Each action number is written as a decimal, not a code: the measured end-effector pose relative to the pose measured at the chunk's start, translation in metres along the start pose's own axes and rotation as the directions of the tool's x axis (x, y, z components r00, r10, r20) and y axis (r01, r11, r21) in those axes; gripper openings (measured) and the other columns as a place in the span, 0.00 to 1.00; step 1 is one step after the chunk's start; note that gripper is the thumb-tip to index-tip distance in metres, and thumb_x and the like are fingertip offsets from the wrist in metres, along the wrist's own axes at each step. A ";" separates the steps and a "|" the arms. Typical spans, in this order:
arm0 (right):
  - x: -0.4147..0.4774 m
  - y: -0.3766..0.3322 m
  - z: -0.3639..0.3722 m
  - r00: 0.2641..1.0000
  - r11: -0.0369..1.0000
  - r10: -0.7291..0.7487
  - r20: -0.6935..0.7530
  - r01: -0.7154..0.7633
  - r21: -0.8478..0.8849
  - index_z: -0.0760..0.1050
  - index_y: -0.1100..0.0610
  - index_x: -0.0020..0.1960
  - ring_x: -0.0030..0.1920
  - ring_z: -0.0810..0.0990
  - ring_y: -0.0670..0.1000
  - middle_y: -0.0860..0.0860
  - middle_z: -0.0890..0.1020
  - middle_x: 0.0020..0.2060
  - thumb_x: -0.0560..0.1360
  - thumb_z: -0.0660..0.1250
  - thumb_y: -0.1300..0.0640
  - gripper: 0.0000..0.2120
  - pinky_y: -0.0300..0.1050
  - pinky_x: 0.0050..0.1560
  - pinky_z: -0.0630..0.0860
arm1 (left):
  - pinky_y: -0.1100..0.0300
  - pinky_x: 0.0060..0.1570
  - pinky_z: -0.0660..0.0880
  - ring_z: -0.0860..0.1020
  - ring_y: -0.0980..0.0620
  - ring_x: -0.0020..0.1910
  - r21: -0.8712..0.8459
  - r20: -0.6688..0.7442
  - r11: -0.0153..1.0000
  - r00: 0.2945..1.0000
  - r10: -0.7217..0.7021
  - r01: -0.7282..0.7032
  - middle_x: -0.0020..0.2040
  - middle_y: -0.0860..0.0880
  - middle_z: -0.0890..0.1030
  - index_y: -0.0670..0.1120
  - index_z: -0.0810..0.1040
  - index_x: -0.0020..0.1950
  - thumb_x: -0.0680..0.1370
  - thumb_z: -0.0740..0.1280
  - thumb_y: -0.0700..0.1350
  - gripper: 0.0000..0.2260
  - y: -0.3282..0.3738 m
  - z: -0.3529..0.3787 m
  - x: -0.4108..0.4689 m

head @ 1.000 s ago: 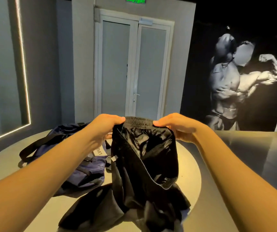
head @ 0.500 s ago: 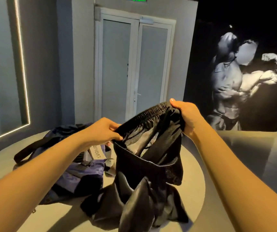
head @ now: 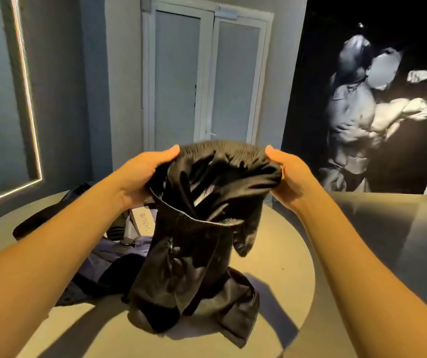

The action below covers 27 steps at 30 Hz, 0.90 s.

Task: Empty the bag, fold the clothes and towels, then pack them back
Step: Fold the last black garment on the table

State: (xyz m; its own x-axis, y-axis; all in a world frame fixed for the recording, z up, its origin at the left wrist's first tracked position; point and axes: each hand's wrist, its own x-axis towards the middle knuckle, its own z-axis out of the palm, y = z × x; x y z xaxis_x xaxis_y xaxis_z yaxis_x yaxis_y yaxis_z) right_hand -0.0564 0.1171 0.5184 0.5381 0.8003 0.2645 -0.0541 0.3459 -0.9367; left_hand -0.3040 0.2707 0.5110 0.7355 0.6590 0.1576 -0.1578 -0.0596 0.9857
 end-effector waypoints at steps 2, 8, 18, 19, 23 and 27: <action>-0.010 0.025 -0.009 0.986 0.974 0.161 -0.039 -0.165 -0.155 0.81 0.63 0.54 0.49 0.85 0.56 0.56 0.86 0.47 0.81 0.66 0.52 0.13 0.50 0.46 0.79 | 0.58 0.42 0.77 0.83 0.49 0.40 0.112 -0.091 0.988 0.991 -0.094 0.104 0.42 0.44 0.85 0.33 0.81 0.55 0.80 0.68 0.57 0.24 -0.034 -0.016 0.003; -0.057 0.081 -0.001 0.940 0.935 0.341 -0.020 -0.341 -0.097 0.79 0.60 0.48 0.44 0.83 0.54 0.56 0.86 0.40 0.82 0.64 0.56 0.09 0.51 0.50 0.78 | 0.51 0.49 0.77 0.81 0.47 0.47 0.730 -0.384 0.659 0.906 0.176 0.181 0.51 0.46 0.84 0.49 0.80 0.48 0.79 0.72 0.43 0.02 -0.121 -0.012 -0.011; -0.057 0.067 0.018 0.928 0.927 0.365 0.071 -0.370 0.065 0.78 0.63 0.50 0.41 0.82 0.54 0.58 0.82 0.42 0.82 0.63 0.51 0.14 0.46 0.42 0.82 | 0.52 0.41 0.72 0.76 0.45 0.40 0.885 0.002 0.444 0.958 0.288 -0.136 0.41 0.45 0.78 0.42 0.78 0.45 0.80 0.67 0.51 0.13 -0.135 0.059 -0.030; -0.055 0.064 0.015 0.932 0.931 0.355 0.072 -0.359 0.060 0.78 0.63 0.50 0.41 0.83 0.53 0.57 0.83 0.42 0.82 0.63 0.52 0.14 0.46 0.41 0.82 | 0.55 0.36 0.67 0.73 0.46 0.34 0.818 -0.014 0.557 0.963 0.269 -0.143 0.35 0.44 0.76 0.39 0.76 0.41 0.81 0.66 0.49 0.15 -0.131 0.057 -0.029; -0.042 0.053 0.001 0.933 0.935 0.356 0.058 -0.356 -0.011 0.80 0.64 0.49 0.34 0.83 0.51 0.56 0.84 0.38 0.82 0.65 0.54 0.14 0.42 0.32 0.81 | 0.64 0.33 0.72 0.77 0.55 0.32 0.229 -0.187 0.973 0.981 0.054 -0.010 0.34 0.49 0.81 0.40 0.80 0.44 0.84 0.62 0.42 0.11 -0.090 0.053 -0.031; -0.032 0.037 -0.003 0.893 0.899 0.417 0.169 -0.378 -0.220 0.81 0.61 0.47 0.40 0.81 0.53 0.56 0.82 0.41 0.78 0.70 0.56 0.08 0.46 0.44 0.79 | 0.59 0.42 0.78 0.82 0.47 0.44 -0.158 -0.353 0.987 0.932 -0.081 0.026 0.42 0.45 0.85 0.39 0.83 0.51 0.82 0.63 0.40 0.09 -0.055 0.041 -0.014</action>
State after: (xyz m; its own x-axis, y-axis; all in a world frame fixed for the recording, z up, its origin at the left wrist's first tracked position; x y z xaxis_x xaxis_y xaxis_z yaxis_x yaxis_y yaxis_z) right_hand -0.0732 0.1027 0.4744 0.3161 0.9417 -0.1155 -0.0671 -0.0993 -0.9928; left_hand -0.2787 0.2346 0.4575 0.4660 0.8836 0.0462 -0.2411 0.0765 0.9675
